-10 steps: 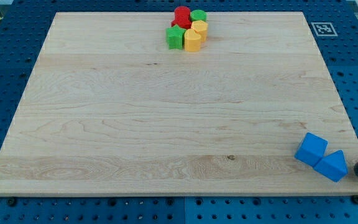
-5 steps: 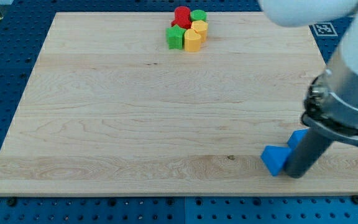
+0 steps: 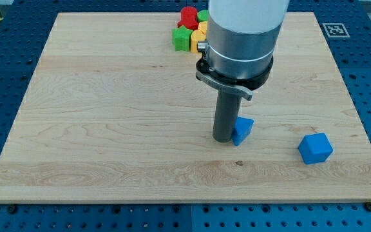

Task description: Push blue triangle closer to the green star

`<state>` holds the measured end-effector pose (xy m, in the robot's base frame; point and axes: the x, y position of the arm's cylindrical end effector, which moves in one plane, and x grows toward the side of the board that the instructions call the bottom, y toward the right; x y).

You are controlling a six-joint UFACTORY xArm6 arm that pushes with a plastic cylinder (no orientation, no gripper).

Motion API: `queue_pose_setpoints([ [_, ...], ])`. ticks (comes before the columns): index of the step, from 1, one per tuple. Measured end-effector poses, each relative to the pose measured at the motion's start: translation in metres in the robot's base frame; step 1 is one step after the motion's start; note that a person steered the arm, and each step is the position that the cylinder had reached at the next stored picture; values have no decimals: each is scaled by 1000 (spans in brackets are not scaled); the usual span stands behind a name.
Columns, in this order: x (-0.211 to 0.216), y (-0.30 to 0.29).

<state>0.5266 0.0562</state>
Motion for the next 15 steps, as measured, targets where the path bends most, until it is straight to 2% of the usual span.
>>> queue_pose_setpoints([
  [1, 26, 1],
  [2, 35, 6],
  [5, -14, 55],
  [8, -88, 90],
  [10, -103, 90],
  [12, -83, 73],
  [15, -91, 10],
])
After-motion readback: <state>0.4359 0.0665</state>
